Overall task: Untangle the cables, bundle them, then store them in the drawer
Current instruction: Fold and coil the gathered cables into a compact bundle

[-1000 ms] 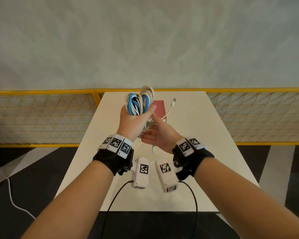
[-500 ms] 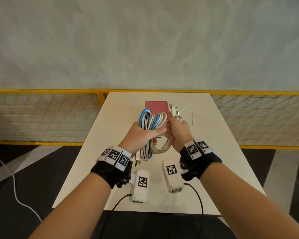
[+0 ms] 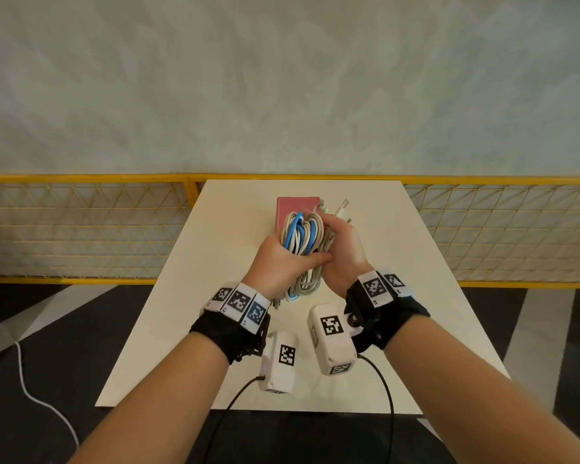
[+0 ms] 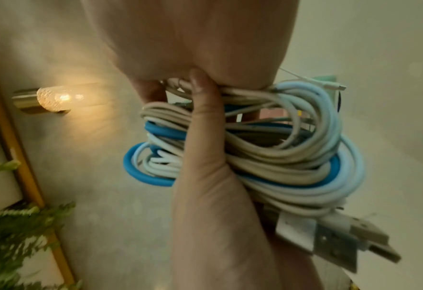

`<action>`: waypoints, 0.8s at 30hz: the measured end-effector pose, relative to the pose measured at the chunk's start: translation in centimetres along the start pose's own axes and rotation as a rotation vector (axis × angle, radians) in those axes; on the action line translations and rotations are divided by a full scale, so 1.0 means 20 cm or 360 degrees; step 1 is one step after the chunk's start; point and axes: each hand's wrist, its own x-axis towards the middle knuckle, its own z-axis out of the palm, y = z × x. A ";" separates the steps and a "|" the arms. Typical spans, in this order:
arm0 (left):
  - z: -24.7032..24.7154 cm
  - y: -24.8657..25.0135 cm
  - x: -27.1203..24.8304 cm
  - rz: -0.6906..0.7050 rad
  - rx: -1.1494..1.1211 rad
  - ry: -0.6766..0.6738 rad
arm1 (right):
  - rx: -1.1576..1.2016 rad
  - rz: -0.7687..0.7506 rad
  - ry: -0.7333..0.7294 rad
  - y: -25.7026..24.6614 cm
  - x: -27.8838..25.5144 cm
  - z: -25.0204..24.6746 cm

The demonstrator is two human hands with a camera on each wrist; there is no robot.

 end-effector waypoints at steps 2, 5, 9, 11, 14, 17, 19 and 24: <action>-0.02 0.00 0.01 -0.0008 0.0068 -0.0015 | 0.0043 0.0049 -0.0045 0.00 -0.02 -0.01; -0.03 0.00 0.01 -0.0044 0.0176 -0.0022 | -0.0002 0.0142 -0.0118 0.00 -0.04 -0.04; -0.11 0.00 0.03 -0.0184 0.0090 0.0050 | -0.0427 0.0113 -0.0167 -0.08 -0.09 -0.08; -0.15 0.00 0.04 -0.0246 0.0045 0.0063 | -0.0699 -0.0099 0.0078 -0.12 -0.09 -0.10; -0.18 0.01 0.04 -0.0297 0.0052 0.0002 | -0.1773 -0.0680 0.0378 -0.15 -0.06 -0.10; -0.18 0.02 0.04 -0.0338 0.0058 -0.0040 | -0.2511 -0.0983 0.0577 -0.13 -0.05 -0.08; -0.19 0.02 0.04 -0.0373 0.0050 -0.0025 | -0.2380 -0.0779 0.0485 -0.16 -0.03 -0.09; -0.22 0.01 0.04 -0.0463 0.0064 -0.0008 | -0.2264 -0.0489 0.0202 -0.19 0.02 -0.15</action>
